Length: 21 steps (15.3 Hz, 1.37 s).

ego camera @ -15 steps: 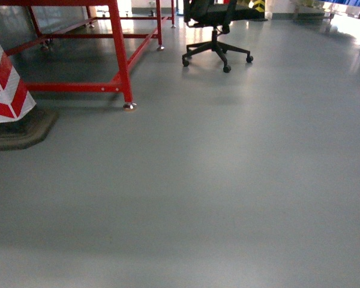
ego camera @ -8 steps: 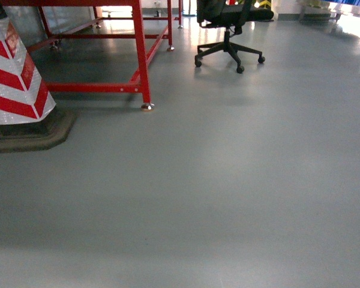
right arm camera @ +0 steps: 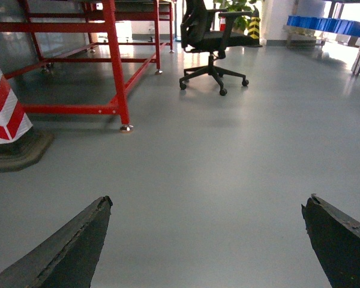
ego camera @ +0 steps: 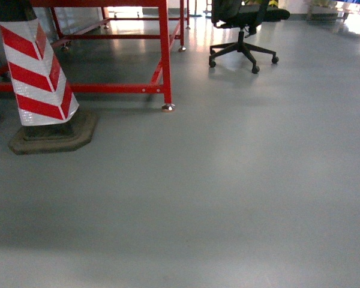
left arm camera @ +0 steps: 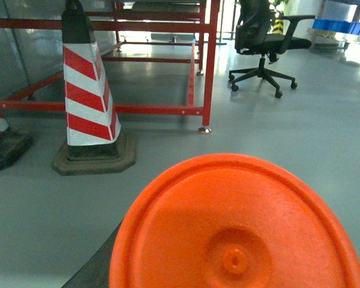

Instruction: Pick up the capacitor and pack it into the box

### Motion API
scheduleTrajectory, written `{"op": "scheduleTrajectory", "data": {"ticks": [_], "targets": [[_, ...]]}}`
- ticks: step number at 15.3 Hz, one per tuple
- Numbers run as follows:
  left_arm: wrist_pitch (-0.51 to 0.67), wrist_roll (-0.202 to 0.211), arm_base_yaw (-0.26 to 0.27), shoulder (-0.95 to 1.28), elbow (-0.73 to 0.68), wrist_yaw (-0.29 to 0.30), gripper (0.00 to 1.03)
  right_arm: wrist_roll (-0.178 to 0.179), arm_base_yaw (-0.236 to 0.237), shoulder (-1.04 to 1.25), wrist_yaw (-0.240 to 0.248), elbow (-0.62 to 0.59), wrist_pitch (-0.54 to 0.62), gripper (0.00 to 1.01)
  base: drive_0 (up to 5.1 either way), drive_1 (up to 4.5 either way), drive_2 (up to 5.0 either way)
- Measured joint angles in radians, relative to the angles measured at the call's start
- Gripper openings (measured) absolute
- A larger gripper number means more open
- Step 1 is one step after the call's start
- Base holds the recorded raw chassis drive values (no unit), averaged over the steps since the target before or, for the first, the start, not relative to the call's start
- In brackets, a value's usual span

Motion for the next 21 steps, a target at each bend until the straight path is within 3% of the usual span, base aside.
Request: {"op": "scheduleTrajectory", "data": {"ticks": [21], "targets": [[-0.002, 0.000, 0.000, 0.000, 0.000, 0.000, 0.44, 0.000, 0.000, 0.000, 0.000, 0.000, -0.004, 0.98, -5.1, 2.38, 2.4]]}}
